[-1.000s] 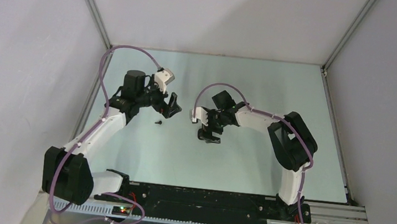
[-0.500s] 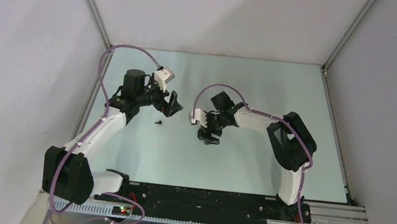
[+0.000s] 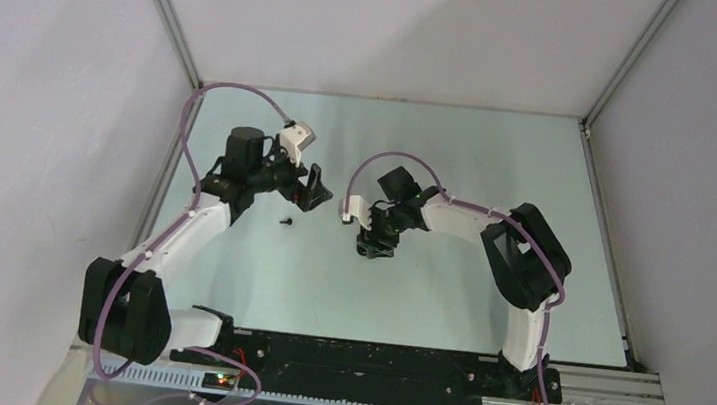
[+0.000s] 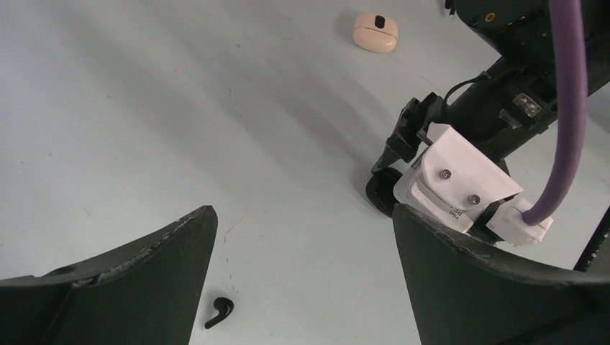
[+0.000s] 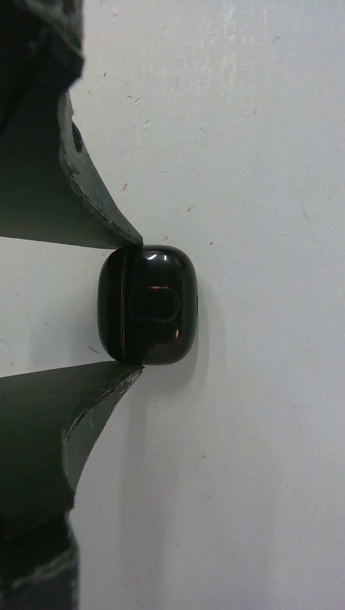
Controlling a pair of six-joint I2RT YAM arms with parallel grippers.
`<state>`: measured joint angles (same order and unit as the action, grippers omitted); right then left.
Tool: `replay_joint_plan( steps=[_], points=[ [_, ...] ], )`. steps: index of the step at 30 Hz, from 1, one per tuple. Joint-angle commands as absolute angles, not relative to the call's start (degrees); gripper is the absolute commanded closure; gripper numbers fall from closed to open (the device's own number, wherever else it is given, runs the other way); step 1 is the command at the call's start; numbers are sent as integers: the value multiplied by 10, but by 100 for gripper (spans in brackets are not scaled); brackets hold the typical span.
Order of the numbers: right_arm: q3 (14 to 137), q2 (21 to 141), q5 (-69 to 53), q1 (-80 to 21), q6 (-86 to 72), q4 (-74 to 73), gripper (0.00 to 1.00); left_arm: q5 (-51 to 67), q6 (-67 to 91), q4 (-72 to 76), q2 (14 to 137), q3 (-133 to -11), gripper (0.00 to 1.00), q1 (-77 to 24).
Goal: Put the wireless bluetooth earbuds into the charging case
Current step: Pick up the charging case from the center of the board, then pass from the right arm to the left
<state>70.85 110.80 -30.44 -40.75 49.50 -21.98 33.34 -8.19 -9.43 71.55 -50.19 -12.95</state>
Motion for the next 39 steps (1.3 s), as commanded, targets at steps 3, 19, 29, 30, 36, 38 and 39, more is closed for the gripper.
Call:
replay_joint_plan(
  steps=[3,19,29,30,36,38,39],
  points=[
    [722,1034,-270,-411,490,-237,53,379,-40,-59,750,-500,1,-126],
    [631,722,-146,-434,471,-231,59,630,-107,-243,834,-656,1,-202],
    [548,665,-59,-491,518,-155,60,638,-104,-274,890,-687,1,-268],
    [542,662,-57,-494,523,-153,60,634,-103,-277,898,-690,1,-269],
    [521,668,-29,-520,546,-132,61,635,-113,-292,923,-698,1,-284],
    [518,671,-29,-525,548,-130,61,635,-118,-296,926,-698,2,-289],
    [517,673,-29,-529,550,-130,61,636,-119,-297,927,-699,3,-290]
  ],
)
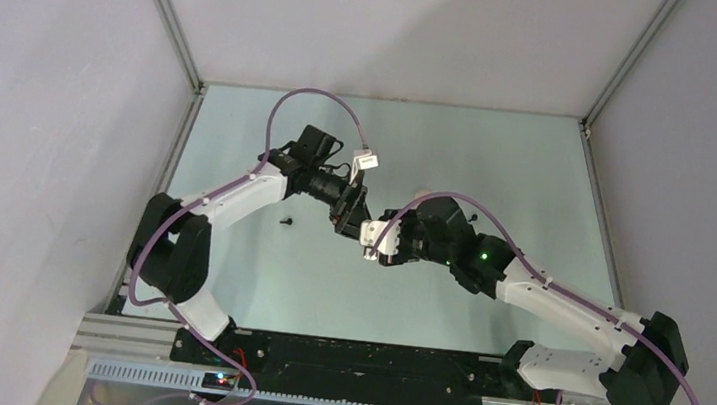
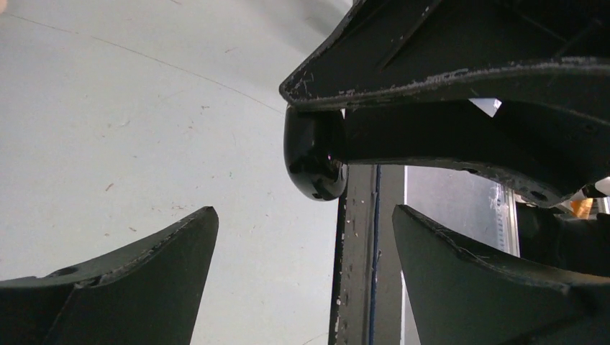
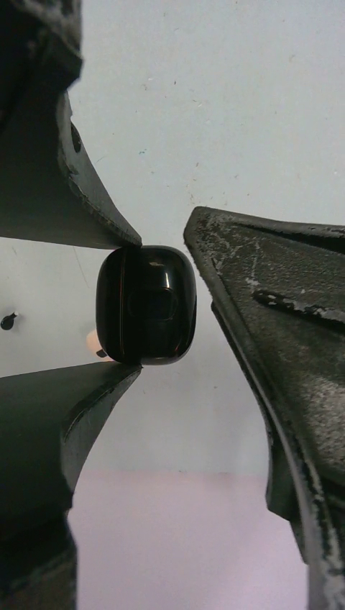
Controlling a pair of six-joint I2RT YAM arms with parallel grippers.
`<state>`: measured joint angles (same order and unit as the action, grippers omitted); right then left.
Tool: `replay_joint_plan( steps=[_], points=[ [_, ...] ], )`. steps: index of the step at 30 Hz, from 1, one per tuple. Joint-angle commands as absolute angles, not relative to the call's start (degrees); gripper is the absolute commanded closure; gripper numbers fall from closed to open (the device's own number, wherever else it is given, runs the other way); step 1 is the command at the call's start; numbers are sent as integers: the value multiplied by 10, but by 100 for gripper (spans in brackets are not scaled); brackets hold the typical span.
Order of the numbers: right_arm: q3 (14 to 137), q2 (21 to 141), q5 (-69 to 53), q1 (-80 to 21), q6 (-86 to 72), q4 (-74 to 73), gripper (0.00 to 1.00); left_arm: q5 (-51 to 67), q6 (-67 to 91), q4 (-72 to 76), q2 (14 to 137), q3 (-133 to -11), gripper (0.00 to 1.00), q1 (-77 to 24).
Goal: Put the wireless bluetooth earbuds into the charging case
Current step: Pass from the right arm to the left
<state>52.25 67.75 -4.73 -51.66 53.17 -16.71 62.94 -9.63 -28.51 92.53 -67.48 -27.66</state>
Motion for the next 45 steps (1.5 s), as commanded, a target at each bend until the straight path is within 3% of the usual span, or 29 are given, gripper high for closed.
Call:
replay_joint_plan(
  steps=[1,14,17,34,42,45],
  points=[
    [516,674,-28,-530,550,-130,61,637,-120,-298,929,-699,5,-292],
    [509,687,-48,-551,551,-137,62,653,-141,-326,946,-710,25,-307],
    [508,690,-44,-556,553,-135,63,655,-154,-342,949,-715,34,-310],
    [505,696,-45,-569,559,-140,63,656,-170,-362,965,-725,48,-322],
    [505,700,-33,-576,562,-136,63,656,-179,-372,966,-727,74,-325],
    [505,698,-30,-575,562,-133,57,657,-182,-375,965,-727,83,-326]
  ],
)
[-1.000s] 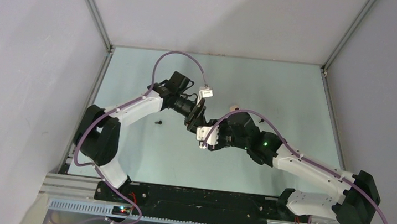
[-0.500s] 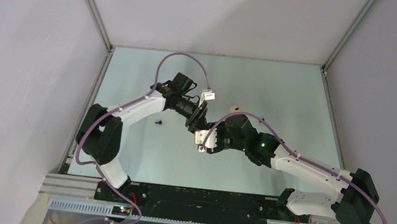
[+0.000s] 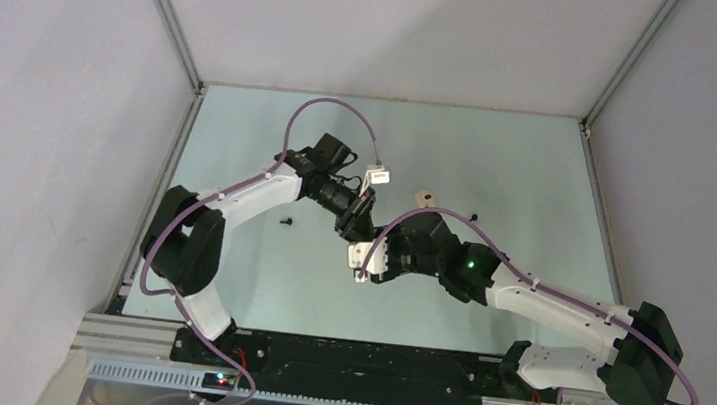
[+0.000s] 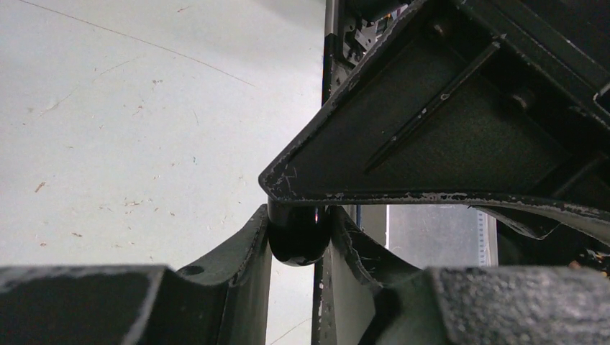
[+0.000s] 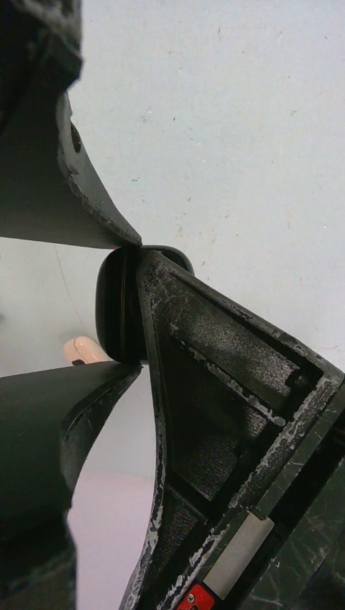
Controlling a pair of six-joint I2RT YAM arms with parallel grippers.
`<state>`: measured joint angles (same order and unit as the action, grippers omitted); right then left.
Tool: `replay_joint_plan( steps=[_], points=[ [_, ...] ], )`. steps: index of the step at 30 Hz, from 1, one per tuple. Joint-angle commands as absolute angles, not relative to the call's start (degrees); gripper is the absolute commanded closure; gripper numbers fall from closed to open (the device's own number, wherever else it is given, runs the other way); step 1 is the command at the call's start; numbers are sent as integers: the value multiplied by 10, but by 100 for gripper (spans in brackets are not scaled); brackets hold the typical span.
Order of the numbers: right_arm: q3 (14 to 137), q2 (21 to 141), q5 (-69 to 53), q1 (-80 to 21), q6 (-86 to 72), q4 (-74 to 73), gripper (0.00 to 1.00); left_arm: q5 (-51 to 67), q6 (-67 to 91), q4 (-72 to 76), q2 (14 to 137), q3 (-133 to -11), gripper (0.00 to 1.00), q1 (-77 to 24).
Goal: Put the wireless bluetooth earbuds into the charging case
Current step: Pass from the right arm to the left, then pass from the left arm to the right
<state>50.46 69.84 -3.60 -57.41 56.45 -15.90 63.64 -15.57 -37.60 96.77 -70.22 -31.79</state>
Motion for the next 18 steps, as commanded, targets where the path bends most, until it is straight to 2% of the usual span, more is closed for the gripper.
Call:
replay_joint_plan(
  steps=[1,2,3,4,6,12,18],
  points=[
    [505,698,-28,-576,561,-133,53,659,-184,-376,965,-728,86,-326],
    [505,697,-27,-575,559,-130,42,659,-186,-378,965,-728,87,-326],
    [505,696,-26,-574,557,-129,36,661,-187,-379,965,-729,88,-326],
    [505,694,-26,-574,552,-125,20,661,-189,-381,963,-730,89,-327],
    [506,689,-29,-570,539,-118,4,663,-193,-387,961,-732,89,-327],
    [560,663,-122,-519,444,-163,1,657,-201,-389,935,-733,88,-325],
    [622,634,-337,-413,307,-205,1,614,-182,-351,883,-719,87,-326]
  ],
)
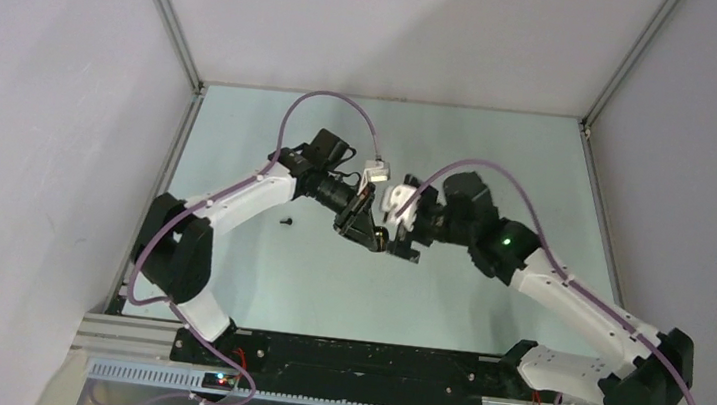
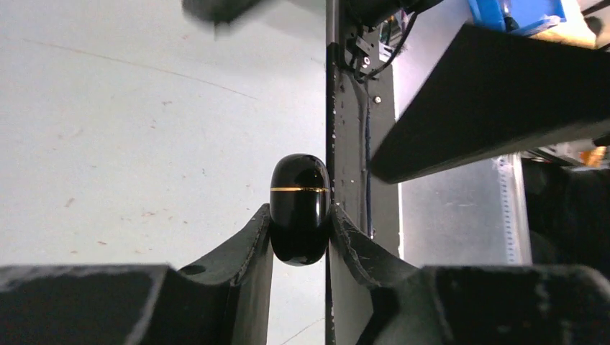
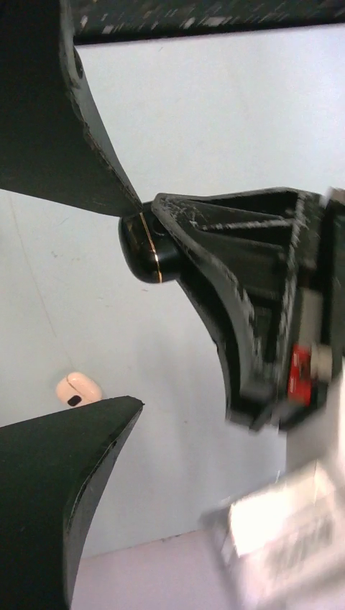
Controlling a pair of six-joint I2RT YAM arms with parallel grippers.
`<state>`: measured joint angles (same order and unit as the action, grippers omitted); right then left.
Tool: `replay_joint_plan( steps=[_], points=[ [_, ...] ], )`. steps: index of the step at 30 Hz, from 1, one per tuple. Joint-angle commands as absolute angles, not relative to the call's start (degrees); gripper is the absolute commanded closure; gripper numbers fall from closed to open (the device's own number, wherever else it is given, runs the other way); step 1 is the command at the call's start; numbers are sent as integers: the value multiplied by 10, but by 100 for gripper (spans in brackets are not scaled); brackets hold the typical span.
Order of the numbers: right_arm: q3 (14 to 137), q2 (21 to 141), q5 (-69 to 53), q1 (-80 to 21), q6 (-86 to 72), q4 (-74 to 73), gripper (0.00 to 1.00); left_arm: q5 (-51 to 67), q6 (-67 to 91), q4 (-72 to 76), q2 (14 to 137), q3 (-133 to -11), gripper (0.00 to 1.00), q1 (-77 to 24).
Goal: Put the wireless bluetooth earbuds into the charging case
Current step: Pass from the left arm to the right
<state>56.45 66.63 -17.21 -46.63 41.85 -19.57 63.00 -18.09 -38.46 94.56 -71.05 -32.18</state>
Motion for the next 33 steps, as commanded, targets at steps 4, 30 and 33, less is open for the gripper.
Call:
replay_joint_plan(
  steps=[4,30,33],
  points=[
    [648,643,-482,-323,138,-153,1,562,-154,-302,830,-715,87,-318],
    [557,657,-626,-263,14,42,23,580,120,62,750,-565,87,-313],
    [555,665,-629,-269,22,39,24,584,122,67,750,-561,88,-313]
  ],
)
